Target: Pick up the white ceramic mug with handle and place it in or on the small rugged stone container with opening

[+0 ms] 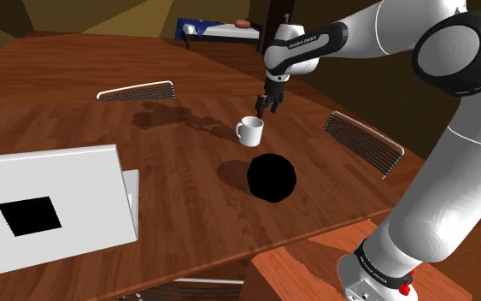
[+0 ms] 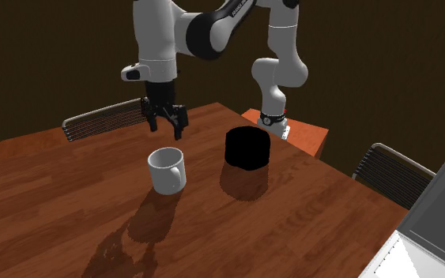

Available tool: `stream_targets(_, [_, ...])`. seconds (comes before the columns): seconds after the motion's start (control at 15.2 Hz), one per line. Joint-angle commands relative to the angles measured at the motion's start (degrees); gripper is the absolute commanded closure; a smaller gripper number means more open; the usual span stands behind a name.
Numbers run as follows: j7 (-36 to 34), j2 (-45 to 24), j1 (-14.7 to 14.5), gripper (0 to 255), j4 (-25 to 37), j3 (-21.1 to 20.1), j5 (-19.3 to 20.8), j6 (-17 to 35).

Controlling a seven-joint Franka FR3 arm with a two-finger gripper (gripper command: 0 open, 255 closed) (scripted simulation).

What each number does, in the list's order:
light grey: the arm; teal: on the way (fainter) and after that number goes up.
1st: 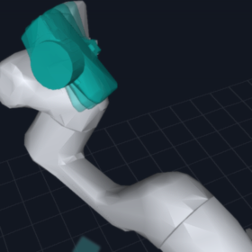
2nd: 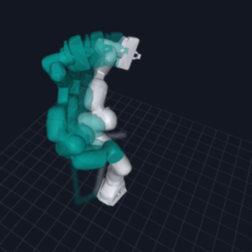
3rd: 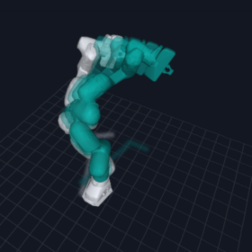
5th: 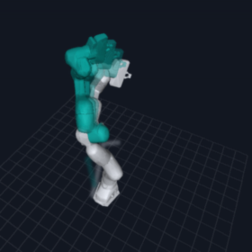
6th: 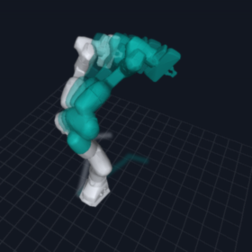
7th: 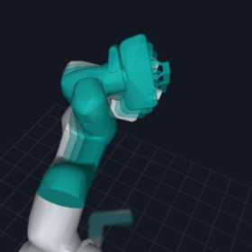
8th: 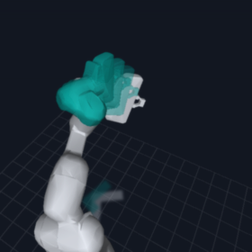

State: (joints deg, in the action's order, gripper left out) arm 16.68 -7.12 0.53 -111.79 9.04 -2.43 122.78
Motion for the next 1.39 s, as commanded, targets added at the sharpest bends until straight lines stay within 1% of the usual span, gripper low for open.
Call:
stream_targets(0.0, [2.13,-4.68,0.64,0,3.87,0.09,-1.44,0.35])
stream_targets(0.13, [3.77,-9.32,1.28,0,7.87,-0.15,-2.72,0.52])
stream_targets(0.2, [4.12,-10.43,1.47,0,8.87,-0.25,-2.99,0.51])
stream_targets(0.73, [4.57,-13.33,1.59,0,6.96,-0.59,-3.69,5.29])
stream_targets(1.19, [4.57,-13.34,1.59,0,6.98,-0.59,-3.69,5.27])
stream_targets(1.25, [4.57,-13.34,1.59,255,6.98,-0.59,-3.69,5.27])
stream_targets(1.32, [4.57,-13.34,1.59,255,6.98,-0.59,-3.69,5.27])
